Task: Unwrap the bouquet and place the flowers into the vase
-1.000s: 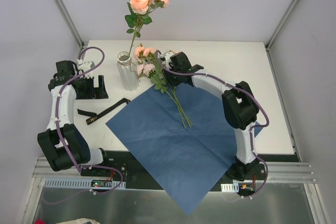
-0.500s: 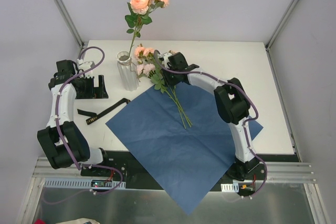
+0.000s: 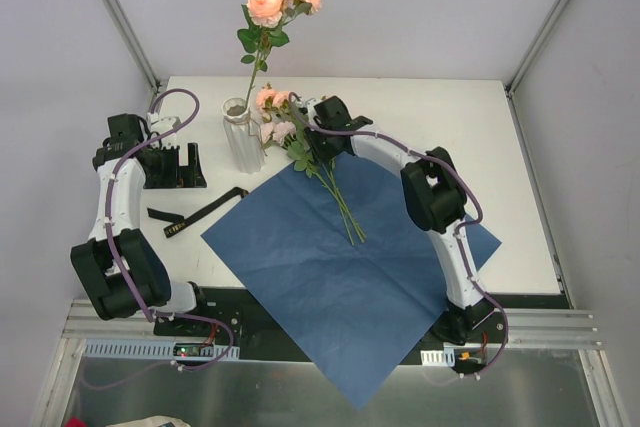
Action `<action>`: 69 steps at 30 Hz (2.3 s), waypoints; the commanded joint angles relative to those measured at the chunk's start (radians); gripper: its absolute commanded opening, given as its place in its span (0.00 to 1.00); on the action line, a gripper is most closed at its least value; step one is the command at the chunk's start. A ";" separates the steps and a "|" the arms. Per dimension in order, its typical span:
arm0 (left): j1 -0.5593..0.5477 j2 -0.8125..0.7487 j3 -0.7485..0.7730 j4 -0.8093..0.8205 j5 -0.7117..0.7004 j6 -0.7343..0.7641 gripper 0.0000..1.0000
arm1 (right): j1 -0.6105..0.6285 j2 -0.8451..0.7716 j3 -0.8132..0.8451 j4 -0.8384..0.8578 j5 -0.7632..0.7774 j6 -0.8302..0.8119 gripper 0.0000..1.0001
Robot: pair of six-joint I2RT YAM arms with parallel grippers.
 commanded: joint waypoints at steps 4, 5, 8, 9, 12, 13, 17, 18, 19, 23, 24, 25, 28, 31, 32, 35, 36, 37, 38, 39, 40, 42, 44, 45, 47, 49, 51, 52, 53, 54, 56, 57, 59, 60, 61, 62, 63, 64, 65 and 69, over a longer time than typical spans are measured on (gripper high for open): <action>0.006 -0.026 0.035 -0.026 0.021 0.019 0.99 | 0.026 0.023 0.080 -0.141 0.067 -0.005 0.34; 0.008 -0.031 0.035 -0.026 0.019 0.019 0.99 | 0.026 0.022 0.080 -0.149 0.067 -0.004 0.35; 0.006 -0.037 0.030 -0.026 0.018 0.020 0.99 | 0.026 0.023 0.091 -0.175 0.064 0.006 0.35; 0.008 -0.039 0.030 -0.026 0.018 0.020 0.99 | 0.026 0.025 0.094 -0.180 0.063 0.009 0.35; 0.008 -0.048 0.027 -0.029 0.022 0.022 0.99 | 0.023 0.022 0.089 -0.192 0.046 0.024 0.30; 0.008 -0.051 0.024 -0.029 0.022 0.023 0.99 | 0.022 0.020 0.088 -0.191 0.043 0.026 0.23; 0.008 -0.065 0.018 -0.030 0.019 0.031 0.99 | 0.012 0.008 0.077 -0.180 0.041 0.041 0.07; 0.006 -0.066 0.020 -0.032 0.018 0.032 0.99 | 0.011 -0.003 0.076 -0.178 0.041 0.047 0.04; 0.008 -0.066 0.021 -0.032 0.016 0.034 0.99 | 0.009 -0.010 0.068 -0.175 0.047 0.050 0.01; 0.008 -0.080 0.035 -0.040 0.016 0.034 0.99 | -0.004 -0.098 0.007 -0.111 0.055 0.073 0.01; 0.008 -0.081 0.039 -0.046 0.016 0.034 0.99 | -0.011 -0.139 -0.004 -0.106 0.057 0.079 0.01; 0.008 -0.082 0.043 -0.047 0.018 0.034 0.99 | -0.018 -0.162 -0.013 -0.102 0.058 0.090 0.01; 0.009 -0.086 0.049 -0.053 0.019 0.031 0.99 | -0.041 -0.277 -0.076 -0.062 0.064 0.128 0.01; 0.008 -0.094 0.050 -0.059 0.022 0.029 0.99 | -0.073 -0.415 -0.179 -0.001 0.067 0.188 0.01; 0.008 -0.097 0.052 -0.060 0.022 0.028 0.99 | -0.080 -0.452 -0.234 0.036 0.067 0.205 0.01; 0.008 -0.103 0.064 -0.067 0.027 0.020 0.99 | -0.109 -0.613 -0.315 0.091 0.067 0.272 0.01; 0.008 -0.101 0.073 -0.072 0.032 0.012 0.99 | -0.112 -0.642 -0.358 0.096 0.105 0.274 0.01; 0.008 -0.103 0.079 -0.075 0.036 0.009 0.99 | -0.116 -0.670 -0.377 0.101 0.118 0.303 0.01; 0.008 -0.103 0.090 -0.076 0.041 0.006 0.99 | -0.118 -0.731 -0.403 0.116 0.130 0.329 0.01; 0.008 -0.103 0.095 -0.079 0.045 -0.003 0.99 | -0.119 -0.763 -0.449 0.127 0.176 0.346 0.01; 0.008 -0.103 0.099 -0.081 0.049 -0.007 0.99 | -0.123 -0.795 -0.479 0.157 0.204 0.370 0.01; 0.008 -0.104 0.116 -0.087 0.056 -0.018 0.99 | -0.123 -0.913 -0.544 0.222 0.283 0.424 0.01; 0.008 -0.106 0.124 -0.092 0.067 -0.024 0.99 | -0.121 -1.031 -0.644 0.369 0.317 0.441 0.01; 0.008 -0.106 0.130 -0.098 0.068 -0.030 0.99 | -0.121 -1.065 -0.671 0.419 0.328 0.447 0.01; 0.008 -0.112 0.135 -0.099 0.070 -0.034 0.99 | -0.116 -1.145 -0.708 0.580 0.307 0.431 0.01; 0.008 -0.114 0.138 -0.102 0.069 -0.035 0.99 | -0.078 -1.176 -0.711 0.727 0.284 0.365 0.01; 0.008 -0.114 0.142 -0.104 0.062 -0.041 0.99 | -0.046 -1.170 -0.630 0.754 0.227 0.314 0.01; 0.008 -0.111 0.144 -0.106 0.064 -0.044 0.99 | 0.000 -1.158 -0.592 0.776 0.206 0.240 0.01; 0.008 -0.111 0.147 -0.104 0.062 -0.046 0.99 | 0.026 -1.133 -0.533 0.793 0.186 0.207 0.01; 0.008 -0.109 0.150 -0.106 0.061 -0.057 0.99 | 0.052 -1.117 -0.500 0.812 0.143 0.173 0.01; 0.008 -0.103 0.158 -0.106 0.061 -0.063 0.99 | 0.118 -1.048 -0.433 0.833 0.091 0.109 0.01; 0.008 -0.101 0.159 -0.106 0.059 -0.069 0.99 | 0.141 -1.020 -0.355 0.834 0.033 0.086 0.01; 0.008 -0.092 0.164 -0.106 0.061 -0.077 0.99 | 0.209 -0.940 -0.296 0.871 -0.008 -0.006 0.01; 0.008 -0.086 0.165 -0.104 0.058 -0.078 0.99 | 0.232 -0.914 -0.261 0.895 -0.053 -0.043 0.01; 0.008 -0.080 0.167 -0.104 0.062 -0.080 0.99 | 0.276 -0.890 -0.245 0.962 -0.074 -0.091 0.01; 0.008 -0.077 0.167 -0.106 0.061 -0.086 0.99 | 0.293 -0.836 -0.233 0.996 -0.087 -0.170 0.01; 0.008 -0.074 0.165 -0.106 0.059 -0.087 0.99 | 0.311 -0.811 -0.207 1.023 -0.107 -0.218 0.01; 0.008 -0.068 0.165 -0.106 0.058 -0.087 0.99 | 0.346 -0.787 -0.198 1.077 -0.106 -0.259 0.01; 0.008 -0.066 0.165 -0.106 0.056 -0.093 0.99 | 0.359 -0.739 -0.188 1.111 -0.097 -0.289 0.01; 0.009 -0.054 0.161 -0.106 0.052 -0.098 0.99 | 0.364 -0.603 -0.084 1.187 -0.075 -0.266 0.01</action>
